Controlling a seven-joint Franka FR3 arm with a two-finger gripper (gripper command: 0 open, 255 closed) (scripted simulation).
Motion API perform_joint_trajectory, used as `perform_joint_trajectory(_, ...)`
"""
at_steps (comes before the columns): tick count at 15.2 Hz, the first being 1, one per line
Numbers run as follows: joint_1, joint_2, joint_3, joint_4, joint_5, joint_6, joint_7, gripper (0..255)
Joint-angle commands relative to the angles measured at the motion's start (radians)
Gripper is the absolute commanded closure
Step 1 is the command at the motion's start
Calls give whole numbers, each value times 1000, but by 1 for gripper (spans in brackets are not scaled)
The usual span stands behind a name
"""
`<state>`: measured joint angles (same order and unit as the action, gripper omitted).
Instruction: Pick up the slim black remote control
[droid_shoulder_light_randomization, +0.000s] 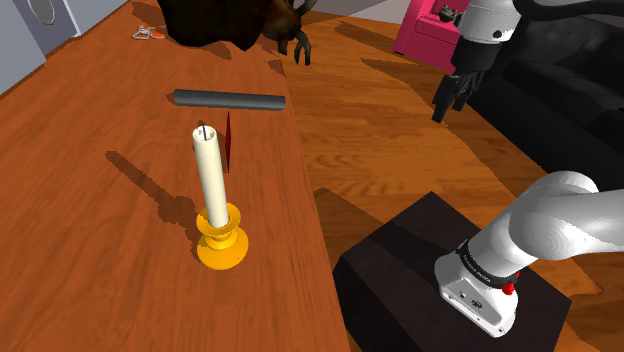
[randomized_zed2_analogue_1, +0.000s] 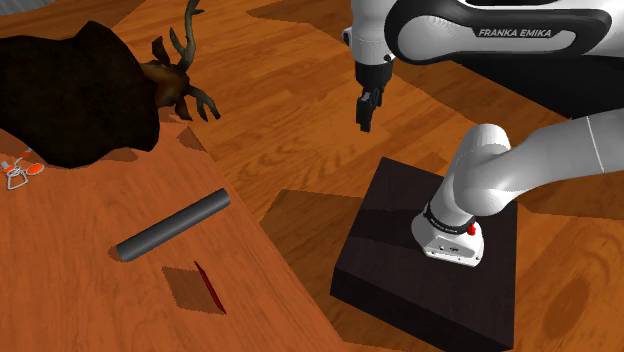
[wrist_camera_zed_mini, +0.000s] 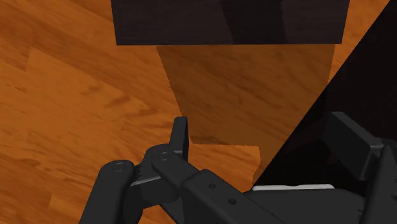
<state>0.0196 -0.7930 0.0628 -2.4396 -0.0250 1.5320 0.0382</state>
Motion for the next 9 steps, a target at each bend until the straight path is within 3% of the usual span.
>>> perform_joint_trajectory(1,0,0,0,0,0,0,0,0)
perform_joint_trajectory(9,82,274,51,199,44,90,-84,0)
